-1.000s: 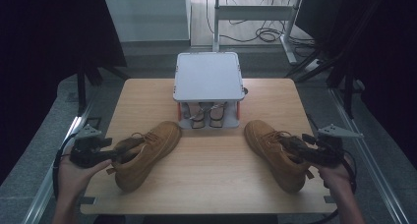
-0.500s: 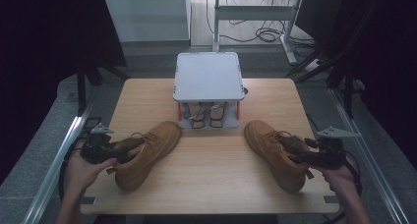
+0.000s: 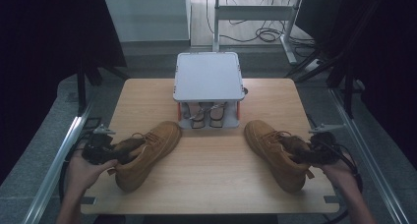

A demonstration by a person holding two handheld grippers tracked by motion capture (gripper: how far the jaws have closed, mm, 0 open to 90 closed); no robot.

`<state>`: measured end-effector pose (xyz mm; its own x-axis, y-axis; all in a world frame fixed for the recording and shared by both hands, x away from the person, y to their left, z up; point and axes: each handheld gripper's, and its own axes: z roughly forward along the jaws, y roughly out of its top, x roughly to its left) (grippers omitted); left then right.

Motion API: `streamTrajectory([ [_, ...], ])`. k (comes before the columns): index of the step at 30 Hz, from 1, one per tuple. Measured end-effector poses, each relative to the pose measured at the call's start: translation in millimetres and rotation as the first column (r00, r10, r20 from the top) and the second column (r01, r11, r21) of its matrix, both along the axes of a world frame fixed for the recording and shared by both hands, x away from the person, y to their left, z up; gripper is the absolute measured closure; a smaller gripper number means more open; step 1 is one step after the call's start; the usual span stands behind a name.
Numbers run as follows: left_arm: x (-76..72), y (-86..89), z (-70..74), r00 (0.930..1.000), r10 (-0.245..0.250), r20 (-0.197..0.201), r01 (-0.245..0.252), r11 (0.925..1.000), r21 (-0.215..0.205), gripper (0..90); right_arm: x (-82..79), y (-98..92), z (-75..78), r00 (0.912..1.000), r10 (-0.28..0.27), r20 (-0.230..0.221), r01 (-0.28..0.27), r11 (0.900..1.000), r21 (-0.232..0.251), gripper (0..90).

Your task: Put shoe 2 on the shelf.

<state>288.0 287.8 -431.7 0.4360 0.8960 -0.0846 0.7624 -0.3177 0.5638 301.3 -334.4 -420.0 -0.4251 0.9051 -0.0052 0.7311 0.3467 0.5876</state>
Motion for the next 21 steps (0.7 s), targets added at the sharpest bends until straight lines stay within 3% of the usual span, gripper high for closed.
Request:
streamTrajectory([
  [5,-0.6,0.3,-1.2,1.0,-0.002,-0.008,0.002,0.9999,-0.012,68.1,0.7,1.8,-0.2,0.9999,0.007,-0.015,-0.006,1.0,0.013,70.8],
  [9,-1.1,0.6,-1.4,1.0,0.005,0.003,-0.005,0.9999,-0.012,71.5,0.0,1.5,-0.9,0.9999,-0.011,0.001,0.011,0.999,0.036,73.5],
  [10,-1.3,1.2,-1.6,1.0,0.006,0.004,-0.006,0.9999,-0.014,72.4,-1.7,-0.6,-2.3,0.9997,-0.021,0.012,0.02,0.997,0.07,74.7],
  [13,-2.4,2.6,-2.5,0.9998,0.007,0.016,-0.006,0.9994,-0.035,74.1,-3.0,-2.6,-3.4,0.9994,-0.03,0.018,0.028,0.994,0.104,75.6],
  [21,-5.4,4.9,-3.3,0.9983,0.023,0.053,-0.018,0.9947,-0.101,76.2,-3.3,0.1,-0.4,0.9987,-0.034,0.038,0.029,0.992,0.127,77.0],
])
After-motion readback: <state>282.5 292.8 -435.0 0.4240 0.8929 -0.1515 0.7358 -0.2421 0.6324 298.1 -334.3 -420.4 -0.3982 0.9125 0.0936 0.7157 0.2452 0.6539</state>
